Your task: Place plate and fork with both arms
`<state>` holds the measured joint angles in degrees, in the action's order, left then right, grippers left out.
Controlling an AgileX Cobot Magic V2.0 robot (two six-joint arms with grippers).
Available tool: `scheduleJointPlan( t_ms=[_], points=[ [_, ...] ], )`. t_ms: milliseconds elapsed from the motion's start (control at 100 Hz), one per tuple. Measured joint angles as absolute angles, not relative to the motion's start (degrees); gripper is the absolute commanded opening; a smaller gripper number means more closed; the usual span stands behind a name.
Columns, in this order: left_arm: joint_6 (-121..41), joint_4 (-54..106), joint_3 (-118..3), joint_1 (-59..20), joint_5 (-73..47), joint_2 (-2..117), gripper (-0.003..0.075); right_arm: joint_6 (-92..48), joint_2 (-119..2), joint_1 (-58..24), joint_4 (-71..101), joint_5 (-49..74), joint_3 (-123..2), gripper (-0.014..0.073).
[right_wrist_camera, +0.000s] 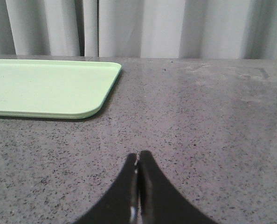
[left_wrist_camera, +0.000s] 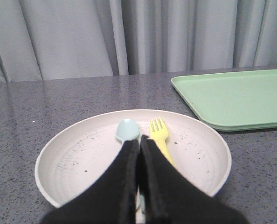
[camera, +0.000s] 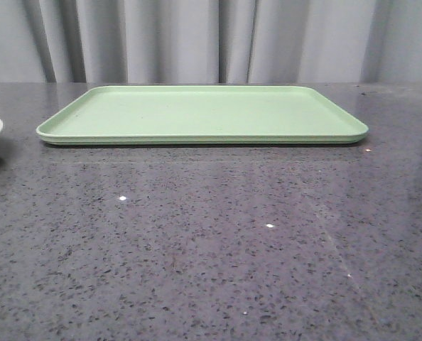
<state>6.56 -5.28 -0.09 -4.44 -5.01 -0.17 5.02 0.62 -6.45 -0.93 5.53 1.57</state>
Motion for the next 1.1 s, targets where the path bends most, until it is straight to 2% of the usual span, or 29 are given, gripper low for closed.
scheduleJointPlan(
  t_ms=[680,960,1100],
  points=[
    [6.56,-5.28,-0.09,-4.44,-5.01,-0.17,-0.0020,5.02,0.62,-6.45,-0.93,5.43,1.57,-0.0069],
    [6.56,-5.05,-0.83,-4.44,-3.17,-0.17,-0.0020,5.02,0.62,-6.45,-0.93,0.00,1.41,-0.0069],
    [6.56,-2.84,-6.10,-4.44,-8.83,-0.17,-0.0020,5.02,0.62,-6.45,-0.93,5.86,-4.04,-0.0069]
  ],
)
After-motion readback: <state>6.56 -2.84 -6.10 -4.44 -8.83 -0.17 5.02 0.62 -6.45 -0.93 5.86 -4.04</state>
